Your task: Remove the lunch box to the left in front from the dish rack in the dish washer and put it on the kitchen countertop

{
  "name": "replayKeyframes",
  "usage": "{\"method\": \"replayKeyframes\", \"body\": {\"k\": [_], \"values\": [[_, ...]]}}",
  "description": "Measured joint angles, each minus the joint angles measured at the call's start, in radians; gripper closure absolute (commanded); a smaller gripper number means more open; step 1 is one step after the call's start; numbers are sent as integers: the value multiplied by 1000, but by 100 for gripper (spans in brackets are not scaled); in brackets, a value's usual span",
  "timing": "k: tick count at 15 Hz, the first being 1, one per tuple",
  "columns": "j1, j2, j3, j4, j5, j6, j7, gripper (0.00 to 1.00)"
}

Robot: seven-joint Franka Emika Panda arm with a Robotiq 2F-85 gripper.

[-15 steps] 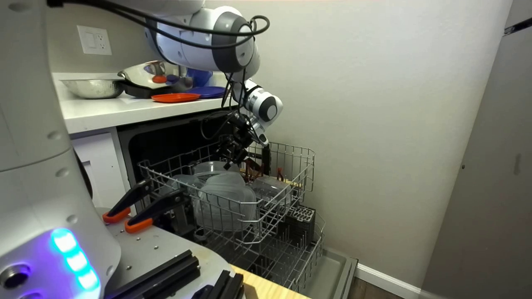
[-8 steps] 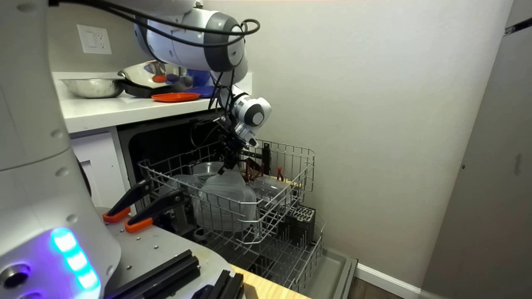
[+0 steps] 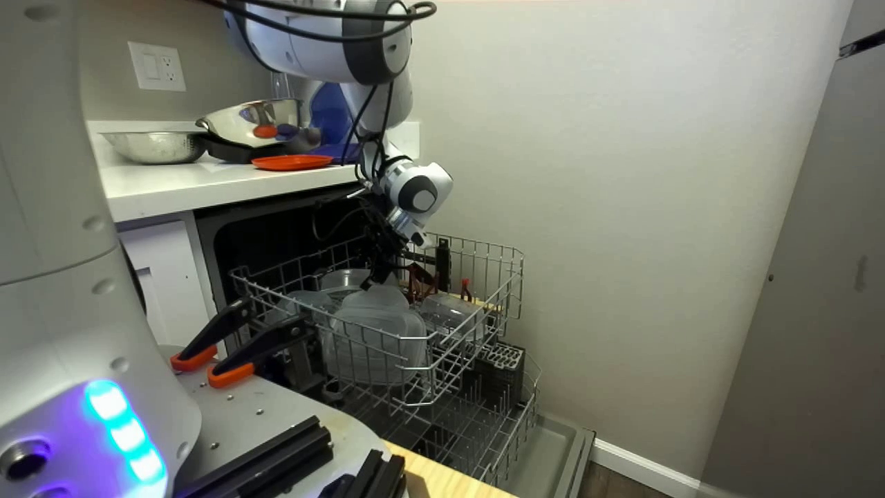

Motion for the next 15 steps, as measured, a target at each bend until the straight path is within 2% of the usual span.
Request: {"method": "replayKeyframes", "body": {"k": [4, 10, 15], "values": [[-2, -67, 33, -162, 51, 166, -51, 0], [-8, -161, 127, -413, 141, 476, -220, 0], [-60, -236, 227, -607, 251, 727, -363, 0]]}}
